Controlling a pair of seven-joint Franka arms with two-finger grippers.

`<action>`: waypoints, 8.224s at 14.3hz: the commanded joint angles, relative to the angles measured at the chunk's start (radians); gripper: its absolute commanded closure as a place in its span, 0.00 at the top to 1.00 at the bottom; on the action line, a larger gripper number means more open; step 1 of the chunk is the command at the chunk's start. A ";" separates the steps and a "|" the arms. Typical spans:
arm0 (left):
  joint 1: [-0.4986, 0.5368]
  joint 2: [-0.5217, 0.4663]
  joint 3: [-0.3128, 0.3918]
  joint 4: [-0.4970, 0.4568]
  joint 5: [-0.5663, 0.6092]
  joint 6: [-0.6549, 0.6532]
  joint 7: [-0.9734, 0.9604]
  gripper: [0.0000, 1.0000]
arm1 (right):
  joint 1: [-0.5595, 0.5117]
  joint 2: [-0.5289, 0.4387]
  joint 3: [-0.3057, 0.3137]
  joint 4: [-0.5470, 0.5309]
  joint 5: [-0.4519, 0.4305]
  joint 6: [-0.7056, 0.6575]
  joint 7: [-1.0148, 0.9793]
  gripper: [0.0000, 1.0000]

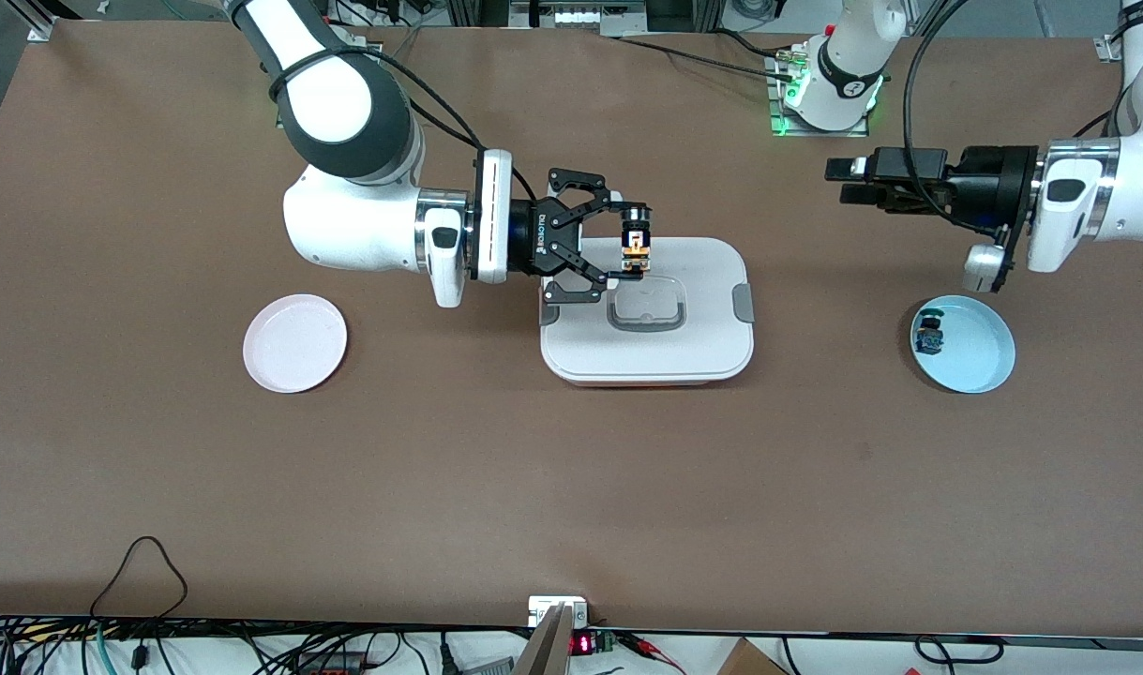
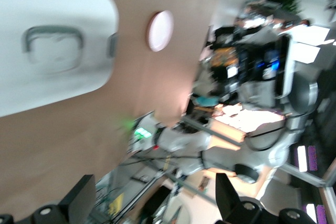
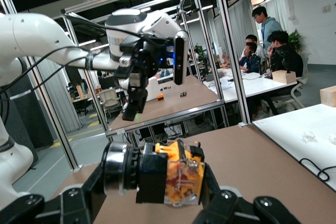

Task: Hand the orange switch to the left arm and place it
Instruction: 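Hold the switch with the right gripper while the left gripper grasps it, then open the right gripper and withdraw while the left gripper pulls the switch, then lower the switch onto the blue plate with the left gripper, then open the left gripper and raise it away from the blue plate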

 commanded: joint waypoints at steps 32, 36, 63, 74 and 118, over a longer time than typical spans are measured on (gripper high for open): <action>-0.107 0.030 -0.265 -0.137 -0.419 0.559 0.018 0.28 | 0.028 -0.010 -0.006 -0.002 0.191 0.006 -0.067 1.00; -0.107 0.030 -0.265 -0.133 -0.416 0.556 0.020 0.26 | 0.028 -0.014 -0.006 -0.006 0.222 0.001 -0.067 1.00; 0.047 0.098 -0.251 -0.001 0.921 0.292 0.562 0.26 | -0.029 -0.100 -0.515 -0.164 -0.232 -0.528 0.054 1.00; 0.275 0.142 -0.251 -0.141 1.337 0.416 1.240 0.27 | -0.049 -0.168 -0.549 -0.152 -0.870 -0.576 1.020 1.00; 0.464 0.276 -0.636 0.296 1.417 -0.102 0.591 1.00 | -0.452 -0.402 -0.174 -0.095 -1.683 -0.591 1.690 1.00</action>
